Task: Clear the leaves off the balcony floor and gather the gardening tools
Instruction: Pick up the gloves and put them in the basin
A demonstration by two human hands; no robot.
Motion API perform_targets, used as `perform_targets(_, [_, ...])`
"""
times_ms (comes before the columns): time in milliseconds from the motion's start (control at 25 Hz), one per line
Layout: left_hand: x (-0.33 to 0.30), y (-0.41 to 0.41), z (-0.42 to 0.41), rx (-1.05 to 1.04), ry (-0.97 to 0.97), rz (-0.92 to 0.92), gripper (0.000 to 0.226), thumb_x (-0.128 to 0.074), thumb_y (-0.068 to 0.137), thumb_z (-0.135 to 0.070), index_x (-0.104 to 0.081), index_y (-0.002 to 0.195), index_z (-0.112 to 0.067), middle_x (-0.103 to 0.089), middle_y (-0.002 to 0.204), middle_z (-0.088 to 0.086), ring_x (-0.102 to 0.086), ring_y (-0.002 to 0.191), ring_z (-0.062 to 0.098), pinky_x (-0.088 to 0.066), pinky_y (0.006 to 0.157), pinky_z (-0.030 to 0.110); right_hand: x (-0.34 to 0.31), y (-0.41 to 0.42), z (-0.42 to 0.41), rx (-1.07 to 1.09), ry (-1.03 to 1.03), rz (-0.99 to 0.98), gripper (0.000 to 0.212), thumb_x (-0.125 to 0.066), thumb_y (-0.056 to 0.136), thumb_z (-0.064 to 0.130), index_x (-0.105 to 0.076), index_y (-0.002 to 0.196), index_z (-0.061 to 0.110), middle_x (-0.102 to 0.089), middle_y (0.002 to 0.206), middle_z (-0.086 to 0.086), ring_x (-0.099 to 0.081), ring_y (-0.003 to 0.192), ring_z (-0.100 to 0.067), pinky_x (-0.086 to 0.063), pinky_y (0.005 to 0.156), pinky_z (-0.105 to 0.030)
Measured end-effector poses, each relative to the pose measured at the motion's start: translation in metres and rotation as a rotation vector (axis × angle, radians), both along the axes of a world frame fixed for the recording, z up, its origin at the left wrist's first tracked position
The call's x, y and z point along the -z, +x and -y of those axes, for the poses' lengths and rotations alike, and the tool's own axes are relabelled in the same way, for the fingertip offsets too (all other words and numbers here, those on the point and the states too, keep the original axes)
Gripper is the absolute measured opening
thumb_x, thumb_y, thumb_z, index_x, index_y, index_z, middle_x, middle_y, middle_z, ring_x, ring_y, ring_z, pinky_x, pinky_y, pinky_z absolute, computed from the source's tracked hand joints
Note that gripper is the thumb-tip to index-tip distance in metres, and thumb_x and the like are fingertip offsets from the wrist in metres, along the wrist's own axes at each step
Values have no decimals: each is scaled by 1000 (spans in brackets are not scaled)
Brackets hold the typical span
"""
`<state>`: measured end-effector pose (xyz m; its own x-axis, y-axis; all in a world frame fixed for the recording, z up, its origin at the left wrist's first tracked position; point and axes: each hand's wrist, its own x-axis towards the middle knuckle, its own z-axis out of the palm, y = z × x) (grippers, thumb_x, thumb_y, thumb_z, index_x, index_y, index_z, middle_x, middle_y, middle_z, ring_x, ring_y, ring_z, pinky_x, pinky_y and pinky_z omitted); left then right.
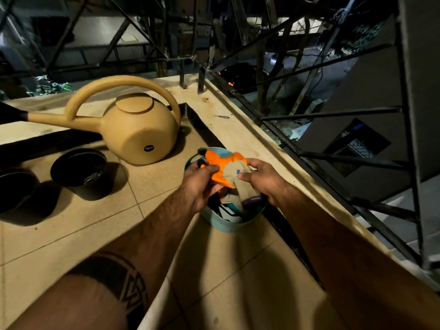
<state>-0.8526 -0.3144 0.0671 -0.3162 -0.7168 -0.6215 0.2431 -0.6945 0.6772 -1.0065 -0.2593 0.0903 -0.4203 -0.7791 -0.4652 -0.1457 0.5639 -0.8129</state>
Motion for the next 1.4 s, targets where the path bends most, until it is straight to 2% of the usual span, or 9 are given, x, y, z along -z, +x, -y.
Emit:
perform_targets(200, [12,7,9,287,-123,239,35,-74,88,-19,-60,119,-9,-71,112,14,-71,101,28,-59,89,46,23,2,5,-128,80,-291,53,-73,90,20,-55,139,14,-64,132,-9,-62,119,-29,-49,104,-43])
perform_targets(400, [30,11,19,515,-821,858,37,-70,86,-22,-60,120,-13,-64,119,5,-61,110,26,-51,96,40,20,16,2,-269,179,-743,39,-55,97,12,-57,134,24,-62,131,-10,-59,120,-31,-49,103,-41])
perform_targets(600, [47,0,-4,1277,-1144,1295,45,-43,97,-54,-63,127,-28,-55,139,8,-37,139,31,-14,119,57,26,29,-6,-554,272,-1088,39,-62,92,20,-58,130,28,-59,133,-4,-52,125,-28,-42,101,-39])
perform_targets(760, [47,-1,-18,1274,-1272,1261,43,-44,98,-50,-54,135,-33,-43,151,4,-21,148,30,7,116,66,32,33,-9,-658,400,-1104,40,-57,94,44,-56,132,32,-55,138,-3,-43,131,-28,-31,106,-46])
perform_targets(920, [47,2,-19,1227,-1251,1225,51,-33,103,-47,-34,151,-31,-30,161,3,-14,152,27,7,119,62,29,35,-11,-611,337,-1150,49,-62,93,35,-49,139,26,-50,144,-6,-40,134,-29,-31,107,-44])
perform_targets(1040, [46,5,-16,1277,-1245,1215,44,-29,102,-46,-49,140,-34,-43,153,1,-24,149,25,8,117,65,23,35,-15,-662,382,-1054,45,-54,100,24,-45,143,16,-37,156,-11,-38,137,-28,-32,112,-40])
perform_targets(1160, [41,7,-15,1189,-1285,1244,54,-27,103,-46,-25,155,-31,-22,165,2,-8,154,24,10,120,58,30,30,-15,-551,278,-1127,45,-62,93,29,-51,137,22,-53,139,-7,-45,128,-28,-42,103,-41])
perform_targets(1280, [39,4,-17,1344,-1279,1224,46,-26,102,-47,-50,138,-33,-50,147,1,-31,146,21,16,117,61,33,31,-14,-580,368,-1024,41,-57,96,36,-54,134,21,-55,135,-8,-48,127,-29,-41,104,-44])
perform_targets(1400, [38,1,-20,1322,-1271,1293,52,-26,102,-49,-38,149,-32,-33,160,5,-17,151,27,11,117,64,40,28,-14,-545,277,-1045,43,-55,97,37,-52,137,22,-54,138,-8,-48,128,-29,-44,103,-44])
